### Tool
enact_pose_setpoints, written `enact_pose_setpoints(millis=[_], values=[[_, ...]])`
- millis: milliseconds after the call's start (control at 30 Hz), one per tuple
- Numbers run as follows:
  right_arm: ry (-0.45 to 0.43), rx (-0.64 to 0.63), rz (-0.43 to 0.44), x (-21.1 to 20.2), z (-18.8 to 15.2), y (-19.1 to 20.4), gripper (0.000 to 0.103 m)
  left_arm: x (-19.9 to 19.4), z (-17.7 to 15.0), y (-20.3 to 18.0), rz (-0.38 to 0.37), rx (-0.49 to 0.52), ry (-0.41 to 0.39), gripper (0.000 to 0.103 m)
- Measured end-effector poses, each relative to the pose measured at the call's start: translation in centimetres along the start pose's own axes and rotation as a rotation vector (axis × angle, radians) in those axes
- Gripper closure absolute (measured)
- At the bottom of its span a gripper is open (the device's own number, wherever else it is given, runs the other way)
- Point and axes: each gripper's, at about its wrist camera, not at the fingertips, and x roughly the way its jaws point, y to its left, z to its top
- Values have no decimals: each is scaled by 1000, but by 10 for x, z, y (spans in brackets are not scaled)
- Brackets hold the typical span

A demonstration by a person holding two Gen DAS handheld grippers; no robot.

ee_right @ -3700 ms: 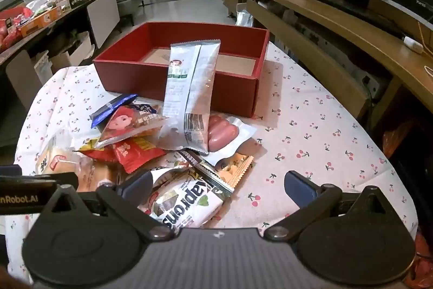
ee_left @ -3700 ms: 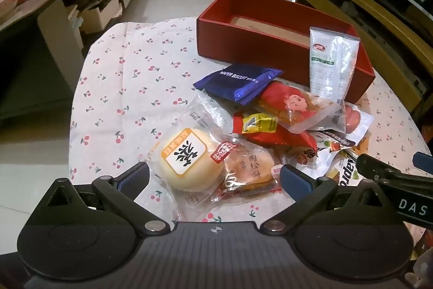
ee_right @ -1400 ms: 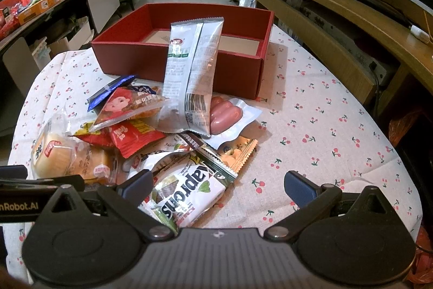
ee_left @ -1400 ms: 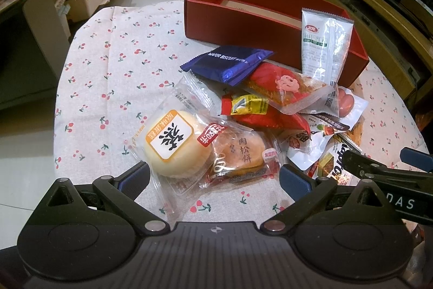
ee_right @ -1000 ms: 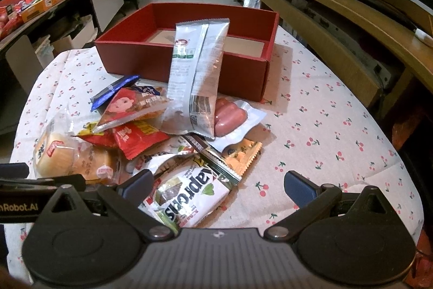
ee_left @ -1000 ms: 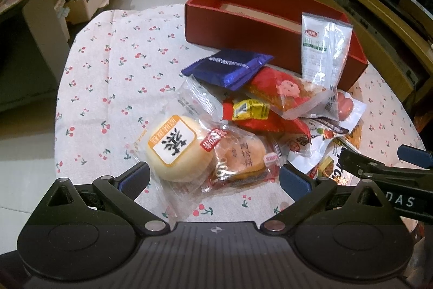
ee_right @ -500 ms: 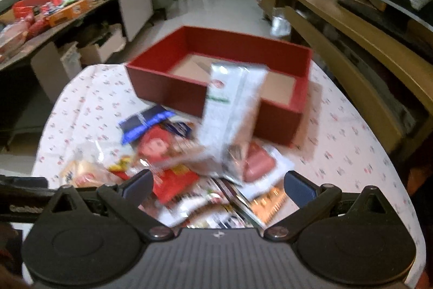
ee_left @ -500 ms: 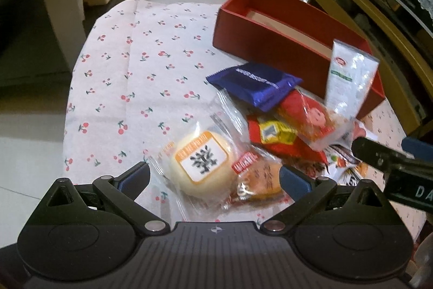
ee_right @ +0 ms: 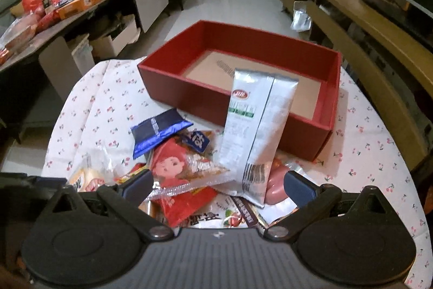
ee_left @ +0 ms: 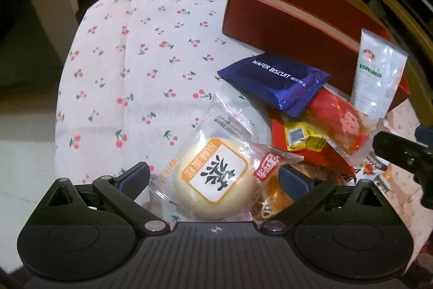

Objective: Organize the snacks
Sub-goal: 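Grasp the wrapped bun with the left tool while the right tool grasps the Kaprons wafer bar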

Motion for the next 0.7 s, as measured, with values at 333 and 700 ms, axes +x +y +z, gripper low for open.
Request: enact_pose_setpoints(millis=[333, 700], values=[[22, 67, -10, -10, -13, -30, 5, 4, -1, 4, -80, -9, 42, 16], [105, 68, -35, -9, -40, -46, 8, -17, -25, -2, -117, 16, 62, 37]])
